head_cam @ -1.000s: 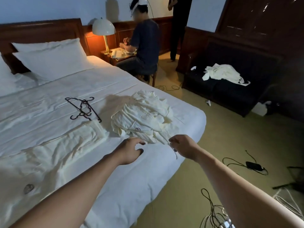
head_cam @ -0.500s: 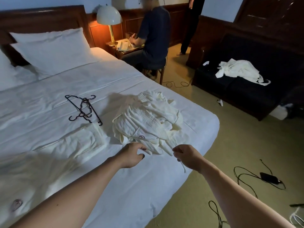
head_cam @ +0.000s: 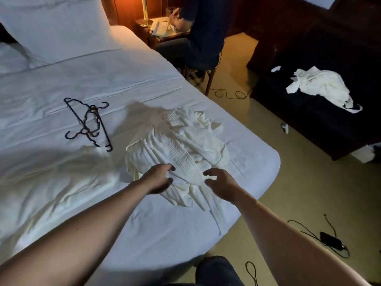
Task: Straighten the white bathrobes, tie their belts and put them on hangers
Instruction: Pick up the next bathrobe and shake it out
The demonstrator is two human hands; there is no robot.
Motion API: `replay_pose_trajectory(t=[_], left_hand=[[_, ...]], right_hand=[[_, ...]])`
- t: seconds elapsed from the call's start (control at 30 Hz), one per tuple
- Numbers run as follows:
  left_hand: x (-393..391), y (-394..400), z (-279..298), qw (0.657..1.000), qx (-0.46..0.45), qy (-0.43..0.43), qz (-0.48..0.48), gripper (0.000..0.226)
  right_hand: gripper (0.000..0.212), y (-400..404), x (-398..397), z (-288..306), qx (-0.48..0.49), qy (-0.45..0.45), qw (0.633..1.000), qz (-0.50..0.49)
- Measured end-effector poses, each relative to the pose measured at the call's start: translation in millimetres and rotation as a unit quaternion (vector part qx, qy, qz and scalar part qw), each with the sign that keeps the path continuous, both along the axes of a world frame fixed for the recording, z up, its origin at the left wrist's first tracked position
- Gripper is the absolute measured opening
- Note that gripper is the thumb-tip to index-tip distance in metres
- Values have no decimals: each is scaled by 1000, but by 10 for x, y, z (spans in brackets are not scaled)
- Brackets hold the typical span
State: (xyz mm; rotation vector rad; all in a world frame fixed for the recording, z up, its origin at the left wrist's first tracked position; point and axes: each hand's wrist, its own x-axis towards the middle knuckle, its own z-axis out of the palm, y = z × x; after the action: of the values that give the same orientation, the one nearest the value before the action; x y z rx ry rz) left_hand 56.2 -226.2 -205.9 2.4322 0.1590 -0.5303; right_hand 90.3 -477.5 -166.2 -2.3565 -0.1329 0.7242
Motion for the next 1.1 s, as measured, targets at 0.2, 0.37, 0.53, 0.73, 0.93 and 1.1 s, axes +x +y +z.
replay_pose_trajectory(t=[0.2, 0.37, 0.53, 0.73, 0.93, 1.1], left_hand=[[703, -352, -247, 998, 66, -7, -4, 47], [1022, -583, -581, 927, 308, -47, -209, 74], [1042, -611, -574, 889, 390, -18, -240, 43], [985, -456, 121, 999, 18, -13, 41, 19], [600, -401, 1497, 926, -336, -75, 157, 23], [-29, -393, 2337, 927, -370, -54, 30, 23]], right_hand=[[31, -91, 808, -221, 3, 43, 998, 51], [28, -164, 1226, -457, 1, 56, 995, 83], [27, -321, 1288, -594, -6, 107, 992, 65], [79, -276, 986, -496, -43, 28, 997, 56], [100, 27, 404, -90, -3, -101, 983, -152], [16, 109, 61, 468, 93, -247, 918, -297]])
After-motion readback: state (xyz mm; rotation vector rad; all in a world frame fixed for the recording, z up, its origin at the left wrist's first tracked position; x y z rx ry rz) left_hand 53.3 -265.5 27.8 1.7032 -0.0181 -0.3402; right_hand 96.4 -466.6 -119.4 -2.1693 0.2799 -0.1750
